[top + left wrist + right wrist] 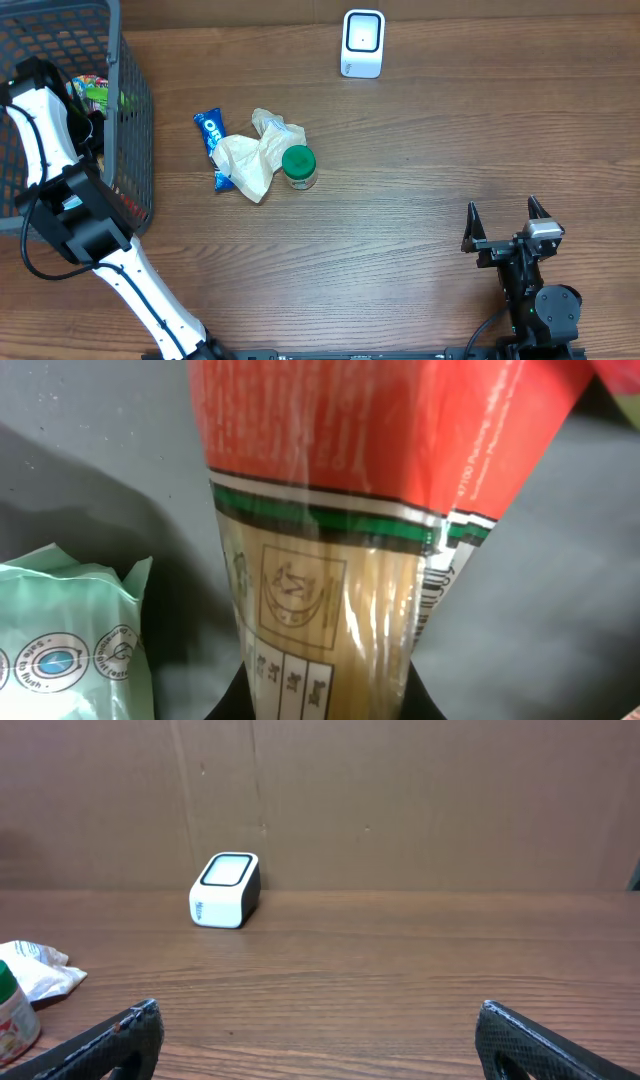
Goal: Scan the item barcode
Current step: 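Grasp the red-topped spaghetti pack with the left gripper, then lift the spaghetti pack out and lay it beside the Oreo pack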
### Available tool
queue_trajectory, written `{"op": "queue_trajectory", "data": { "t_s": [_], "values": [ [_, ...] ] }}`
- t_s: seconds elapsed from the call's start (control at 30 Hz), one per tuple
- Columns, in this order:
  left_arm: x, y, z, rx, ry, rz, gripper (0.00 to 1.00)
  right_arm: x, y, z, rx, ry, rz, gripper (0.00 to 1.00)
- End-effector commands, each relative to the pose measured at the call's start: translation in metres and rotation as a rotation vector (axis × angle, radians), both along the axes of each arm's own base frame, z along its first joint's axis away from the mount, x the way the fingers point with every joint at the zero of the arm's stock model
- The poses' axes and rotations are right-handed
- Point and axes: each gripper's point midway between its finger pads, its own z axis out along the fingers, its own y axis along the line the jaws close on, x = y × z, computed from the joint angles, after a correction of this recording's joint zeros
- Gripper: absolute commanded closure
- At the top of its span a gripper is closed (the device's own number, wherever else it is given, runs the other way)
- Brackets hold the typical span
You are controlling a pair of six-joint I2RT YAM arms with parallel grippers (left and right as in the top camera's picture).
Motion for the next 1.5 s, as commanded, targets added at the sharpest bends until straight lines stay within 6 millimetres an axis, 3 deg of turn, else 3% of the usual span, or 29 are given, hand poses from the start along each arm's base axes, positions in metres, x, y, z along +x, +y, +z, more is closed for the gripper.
{"op": "queue_trajectory", "data": {
  "t_s": [0.0,0.13,0.27,0.43,0.63,1.07,1.23,1.47],
  "values": [
    [-0.015,-0.008,-0.024,-0.047,0.082,0.023,0.96,0.0,-0.001,-0.003,-0.007,0.0,-0.006,0.0],
    [-0.016,-0.009,-0.018,-0.051,0.079,0.023,0.96,0.0,-0.001,-0.003,-0.007,0.0,-0.007,0.0],
    [-0.009,-0.007,0.007,-0.037,0.033,0.032,0.96,0.0,-0.001,-0.003,-0.007,0.0,-0.007,0.0],
    [0.001,-0.001,0.066,0.026,-0.081,0.085,0.96,0.0,-0.001,-0.003,-0.007,0.0,-0.007,0.0],
    [-0.004,0.003,0.141,0.127,-0.207,0.133,0.96,0.0,-0.001,-0.003,-0.007,0.0,-0.007,0.0],
    [-0.013,-0.012,0.258,0.267,-0.479,0.097,0.96,0.0,-0.001,-0.003,-0.007,0.0,-0.007,0.0],
    [-0.022,-0.025,0.296,0.292,-0.57,0.06,0.96,0.0,-0.001,-0.003,-0.007,0.0,-0.006,0.0],
    [-0.024,-0.07,0.366,0.36,-0.757,-0.105,0.96,0.0,-0.001,-0.003,-0.007,0.0,-0.006,0.0]
  ]
}}
